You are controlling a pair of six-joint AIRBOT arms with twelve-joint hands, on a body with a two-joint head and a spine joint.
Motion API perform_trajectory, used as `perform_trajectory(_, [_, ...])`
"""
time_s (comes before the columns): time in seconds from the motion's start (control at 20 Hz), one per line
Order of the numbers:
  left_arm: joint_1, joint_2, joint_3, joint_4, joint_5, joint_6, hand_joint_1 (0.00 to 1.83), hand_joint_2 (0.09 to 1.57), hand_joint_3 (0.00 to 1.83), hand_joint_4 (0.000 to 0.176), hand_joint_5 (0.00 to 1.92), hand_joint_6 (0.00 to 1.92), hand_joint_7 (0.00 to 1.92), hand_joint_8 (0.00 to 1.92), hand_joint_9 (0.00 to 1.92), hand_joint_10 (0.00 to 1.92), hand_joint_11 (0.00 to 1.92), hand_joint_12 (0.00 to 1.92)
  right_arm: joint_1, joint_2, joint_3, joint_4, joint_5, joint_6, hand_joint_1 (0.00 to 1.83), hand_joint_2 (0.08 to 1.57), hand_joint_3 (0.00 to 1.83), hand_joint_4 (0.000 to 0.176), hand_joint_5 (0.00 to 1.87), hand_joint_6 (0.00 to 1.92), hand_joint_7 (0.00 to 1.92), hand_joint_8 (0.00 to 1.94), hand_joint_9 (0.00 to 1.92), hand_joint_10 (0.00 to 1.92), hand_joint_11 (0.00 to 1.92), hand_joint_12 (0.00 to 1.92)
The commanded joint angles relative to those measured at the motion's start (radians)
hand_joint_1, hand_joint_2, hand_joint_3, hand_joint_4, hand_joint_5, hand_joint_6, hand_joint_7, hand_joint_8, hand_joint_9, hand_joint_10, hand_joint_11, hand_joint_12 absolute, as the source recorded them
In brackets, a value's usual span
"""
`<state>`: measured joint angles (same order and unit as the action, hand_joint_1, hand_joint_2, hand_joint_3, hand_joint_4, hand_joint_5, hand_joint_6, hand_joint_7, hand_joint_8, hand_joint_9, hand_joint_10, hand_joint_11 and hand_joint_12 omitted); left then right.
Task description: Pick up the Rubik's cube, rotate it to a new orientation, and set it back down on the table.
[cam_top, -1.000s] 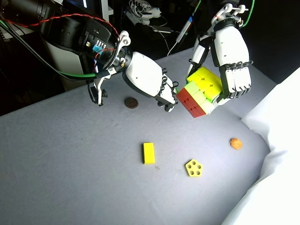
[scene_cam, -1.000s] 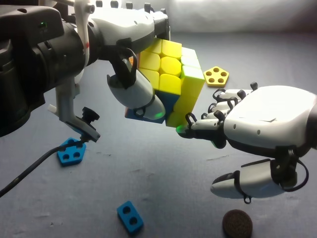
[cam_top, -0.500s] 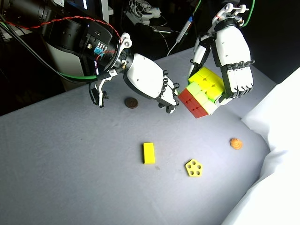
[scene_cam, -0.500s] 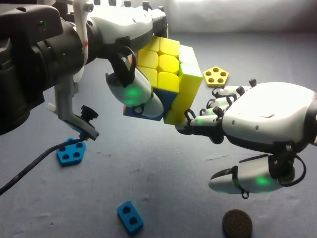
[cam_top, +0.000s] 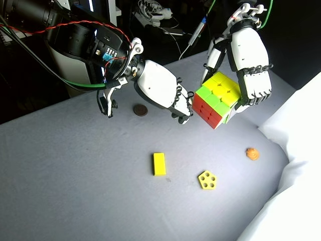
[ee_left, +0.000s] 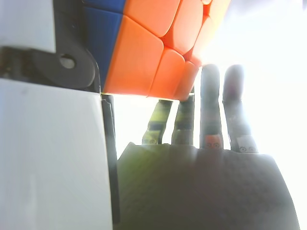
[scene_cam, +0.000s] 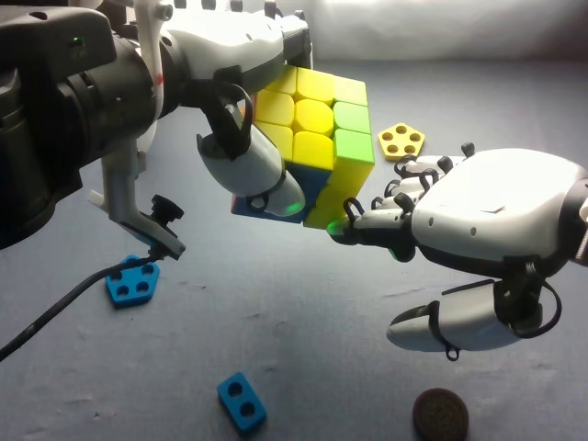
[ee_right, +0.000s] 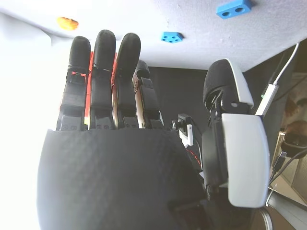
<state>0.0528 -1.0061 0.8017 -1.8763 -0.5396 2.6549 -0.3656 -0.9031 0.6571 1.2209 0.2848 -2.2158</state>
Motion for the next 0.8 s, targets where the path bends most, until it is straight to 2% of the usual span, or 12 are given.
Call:
perform_trajectory(0.0, [-0.017,0.003,-0.003,0.033,0.047,-0.009,1.06,0.95,0.00,0.000,0.10,1.75,0.01,1.86,0.10,1.89,0.03,1.92,0.018,0.006,0.005,-0.022,0.075,0.007,0.44,1.19,0.00,0.000,0.14,0.00,0.30,1.35,0.20,1.32,0.00,1.03])
perform_trajectory(0.1, [-0.017,0.003,-0.003,0.033,0.047,-0.009,1.06,0.95,0.00,0.000,0.13,1.71,0.00,1.88,0.08,1.91,0.03,1.92,0.019,0.006,0.005,-0.022,0.075,0.007,0.44,1.19,0.00,0.000,0.14,0.00,0.27,1.38,0.20,1.32,0.00,0.99])
perform_trajectory(0.15, [-0.017,0.003,-0.003,0.033,0.047,-0.009,1.12,0.99,0.01,0.000,0.15,1.71,0.00,1.89,0.09,1.92,0.05,1.92,0.019,0.006,0.005,-0.022,0.075,0.007,0.44,1.19,0.00,0.000,0.13,0.00,0.28,1.37,0.20,1.32,0.00,1.03])
perform_trajectory(0.25, [-0.017,0.003,-0.003,0.033,0.047,-0.009,1.08,0.96,0.00,0.000,0.12,1.74,0.00,1.90,0.05,1.92,0.00,1.92,0.021,0.012,-0.005,-0.022,0.073,0.003,0.43,1.19,0.00,0.000,0.12,0.00,0.27,1.36,0.19,1.33,0.00,1.07])
perform_trajectory(0.35, [-0.017,0.003,-0.003,0.033,0.047,-0.009,1.09,0.93,0.00,0.000,0.13,1.74,0.00,1.88,0.07,1.92,0.04,1.92,0.037,0.047,-0.050,-0.022,0.057,-0.010,0.44,1.20,0.00,0.000,0.12,0.00,0.26,1.37,0.18,1.34,0.00,1.08])
perform_trajectory(0.5, [-0.017,0.003,-0.003,0.032,0.047,-0.009,1.04,0.94,0.00,0.006,0.11,1.77,0.00,1.90,0.06,1.92,0.04,1.92,0.077,0.111,-0.116,-0.022,0.022,-0.012,0.45,1.19,0.00,0.000,0.13,0.00,0.27,1.32,0.19,1.30,0.00,0.99])
perform_trajectory(0.55, [-0.017,0.003,-0.003,0.032,0.046,-0.009,1.09,0.93,0.00,0.000,0.11,1.78,0.00,1.89,0.05,1.92,0.04,1.92,0.099,0.140,-0.135,-0.022,0.005,-0.011,0.45,1.20,0.00,0.000,0.13,0.00,0.25,1.34,0.18,1.31,0.00,0.98])
perform_trajectory(0.75, [-0.013,0.003,-0.003,0.032,0.046,-0.009,1.11,0.97,0.01,0.000,0.12,1.76,0.00,1.86,0.04,1.91,0.00,1.92,0.232,0.248,-0.174,-0.022,-0.096,0.030,0.45,1.20,0.00,0.000,0.14,0.00,0.26,1.35,0.17,1.33,0.00,1.03])
